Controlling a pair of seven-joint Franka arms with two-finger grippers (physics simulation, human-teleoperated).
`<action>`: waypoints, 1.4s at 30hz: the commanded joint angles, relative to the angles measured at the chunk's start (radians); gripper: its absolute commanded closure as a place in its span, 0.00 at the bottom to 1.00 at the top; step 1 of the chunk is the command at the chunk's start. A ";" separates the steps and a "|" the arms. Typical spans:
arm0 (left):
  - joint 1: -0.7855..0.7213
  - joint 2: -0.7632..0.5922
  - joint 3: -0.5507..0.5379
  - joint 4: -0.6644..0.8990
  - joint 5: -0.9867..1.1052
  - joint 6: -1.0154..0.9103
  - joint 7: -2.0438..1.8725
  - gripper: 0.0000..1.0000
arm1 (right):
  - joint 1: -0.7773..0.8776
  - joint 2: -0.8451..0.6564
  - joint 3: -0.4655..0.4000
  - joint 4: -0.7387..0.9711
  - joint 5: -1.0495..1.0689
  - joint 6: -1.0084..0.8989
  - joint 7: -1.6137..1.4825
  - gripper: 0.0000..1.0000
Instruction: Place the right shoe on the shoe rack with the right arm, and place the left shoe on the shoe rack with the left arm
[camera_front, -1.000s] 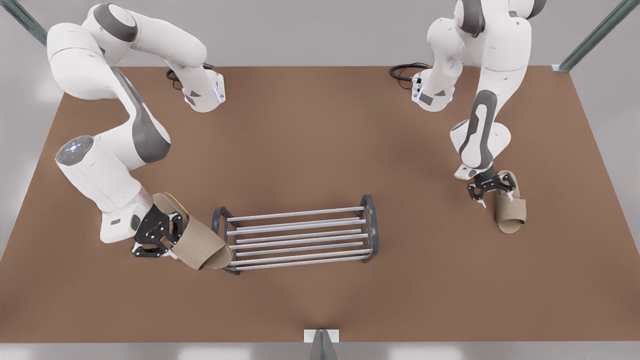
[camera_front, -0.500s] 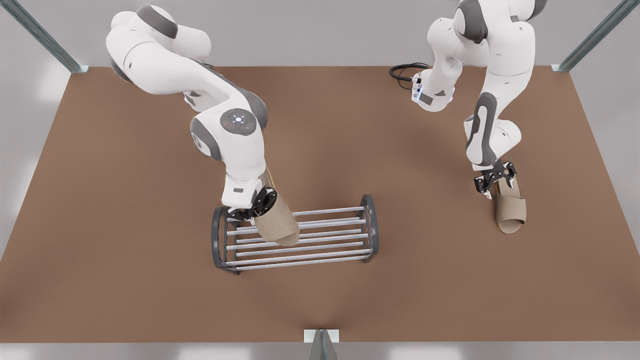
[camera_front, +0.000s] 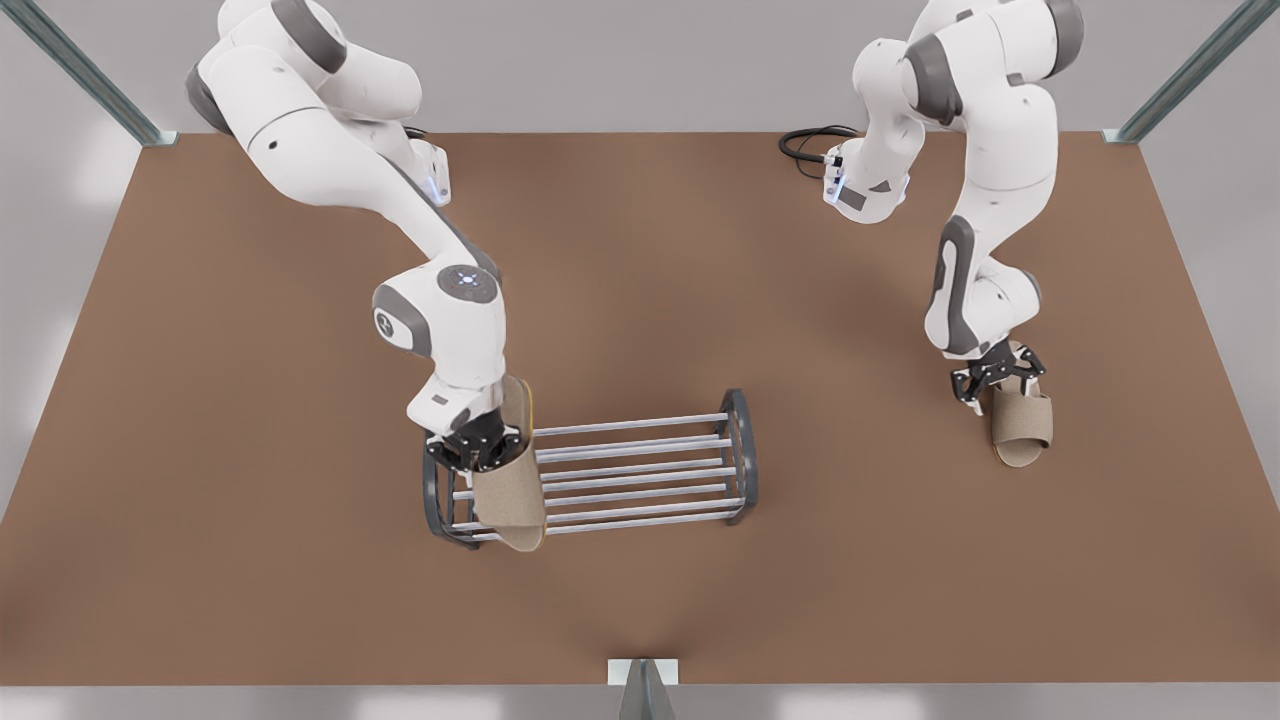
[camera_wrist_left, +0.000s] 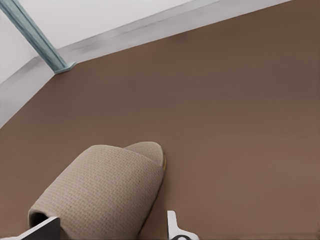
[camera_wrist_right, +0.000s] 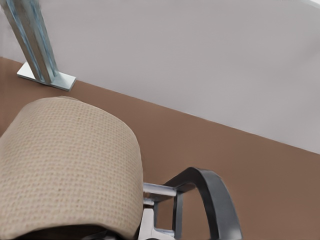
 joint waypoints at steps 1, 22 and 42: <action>0.006 0.002 -0.005 0.001 0.000 -0.002 -1.099 0.00 | -0.031 -0.025 0.003 -0.057 -0.024 0.343 0.410 0.79; 0.150 0.128 -0.128 0.268 -0.027 0.001 -1.102 0.00 | -0.191 -0.017 0.002 -0.176 -0.312 0.534 0.412 0.79; 0.196 0.260 -0.127 0.380 -0.059 0.000 -1.096 0.00 | -0.222 -0.017 0.011 -0.207 -0.386 0.568 0.404 0.00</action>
